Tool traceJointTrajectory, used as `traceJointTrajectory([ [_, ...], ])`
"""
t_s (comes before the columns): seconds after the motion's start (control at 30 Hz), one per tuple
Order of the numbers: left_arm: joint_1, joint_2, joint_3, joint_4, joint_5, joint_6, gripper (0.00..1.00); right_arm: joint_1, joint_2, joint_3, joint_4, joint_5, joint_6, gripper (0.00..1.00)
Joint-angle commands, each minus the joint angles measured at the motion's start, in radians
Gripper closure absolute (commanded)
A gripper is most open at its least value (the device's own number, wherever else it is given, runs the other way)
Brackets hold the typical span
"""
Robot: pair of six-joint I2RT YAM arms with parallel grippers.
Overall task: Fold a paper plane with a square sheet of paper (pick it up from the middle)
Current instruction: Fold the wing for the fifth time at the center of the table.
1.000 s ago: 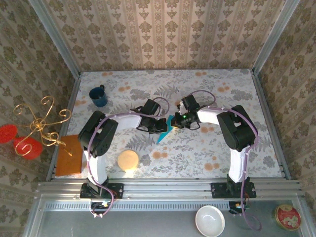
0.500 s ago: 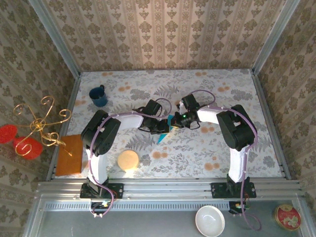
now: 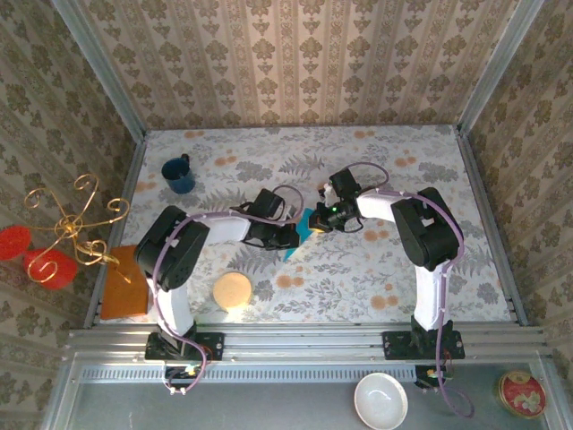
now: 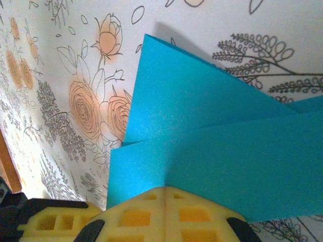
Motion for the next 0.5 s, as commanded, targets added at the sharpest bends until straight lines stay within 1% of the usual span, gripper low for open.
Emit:
traceJointTrajectory([
  [0.0, -0.003, -0.035, -0.065, -0.216, -0.004, 0.062, 0.99, -0.018, 0.068, -0.008, -0.097, 0.129, -0.029, 0.95],
  [0.3, 0.011, -0.128, -0.121, -0.320, -0.057, 0.127, 0.99, -0.018, 0.057, 0.006, -0.121, 0.129, -0.032, 0.95],
  [0.47, 0.050, -0.226, -0.132, -0.349, -0.056, 0.147, 0.99, -0.013, -0.012, 0.028, -0.136, 0.089, -0.033, 0.93],
])
